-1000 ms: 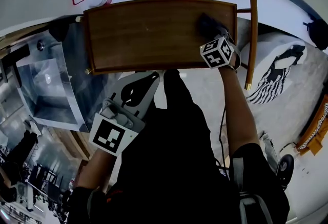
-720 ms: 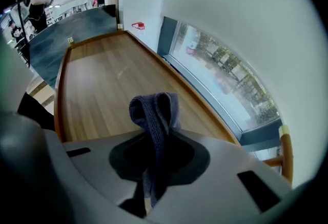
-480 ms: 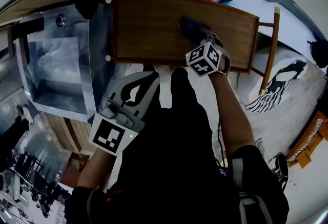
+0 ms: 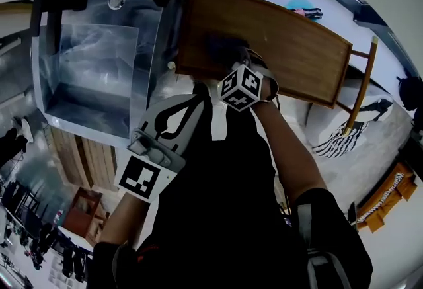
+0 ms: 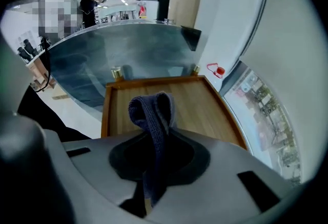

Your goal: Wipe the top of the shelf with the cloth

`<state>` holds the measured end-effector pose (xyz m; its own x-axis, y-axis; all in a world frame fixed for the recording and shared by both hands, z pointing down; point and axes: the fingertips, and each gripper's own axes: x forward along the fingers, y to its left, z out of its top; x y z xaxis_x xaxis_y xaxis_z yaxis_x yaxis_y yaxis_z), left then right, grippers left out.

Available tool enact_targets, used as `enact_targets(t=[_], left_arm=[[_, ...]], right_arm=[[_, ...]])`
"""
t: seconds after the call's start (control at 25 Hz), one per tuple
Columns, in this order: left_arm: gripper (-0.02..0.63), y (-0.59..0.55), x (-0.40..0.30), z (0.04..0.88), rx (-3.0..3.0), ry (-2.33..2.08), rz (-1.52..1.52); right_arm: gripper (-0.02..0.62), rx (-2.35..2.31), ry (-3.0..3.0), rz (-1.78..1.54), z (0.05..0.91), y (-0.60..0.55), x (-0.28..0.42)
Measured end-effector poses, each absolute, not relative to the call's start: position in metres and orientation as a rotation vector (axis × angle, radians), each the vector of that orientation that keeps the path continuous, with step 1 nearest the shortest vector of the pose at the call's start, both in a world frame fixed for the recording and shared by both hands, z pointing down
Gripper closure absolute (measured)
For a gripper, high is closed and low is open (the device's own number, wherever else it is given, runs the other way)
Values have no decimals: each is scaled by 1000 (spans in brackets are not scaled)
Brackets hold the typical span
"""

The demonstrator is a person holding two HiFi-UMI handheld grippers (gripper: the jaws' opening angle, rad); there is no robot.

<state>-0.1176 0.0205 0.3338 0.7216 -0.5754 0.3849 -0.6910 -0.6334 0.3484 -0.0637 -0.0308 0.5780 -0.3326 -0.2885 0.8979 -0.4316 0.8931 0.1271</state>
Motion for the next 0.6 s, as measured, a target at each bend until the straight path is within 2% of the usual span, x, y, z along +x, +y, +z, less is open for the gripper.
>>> enact_targets(t=[0.32, 0.6], left_arm=[[584, 27, -166, 336, 2412, -1039, 313], [584, 31, -177, 336, 2408, -1042, 304]], right_arm=[[548, 386, -1977, 108, 589, -13, -139], [548, 326, -1966, 112, 600, 1, -158]])
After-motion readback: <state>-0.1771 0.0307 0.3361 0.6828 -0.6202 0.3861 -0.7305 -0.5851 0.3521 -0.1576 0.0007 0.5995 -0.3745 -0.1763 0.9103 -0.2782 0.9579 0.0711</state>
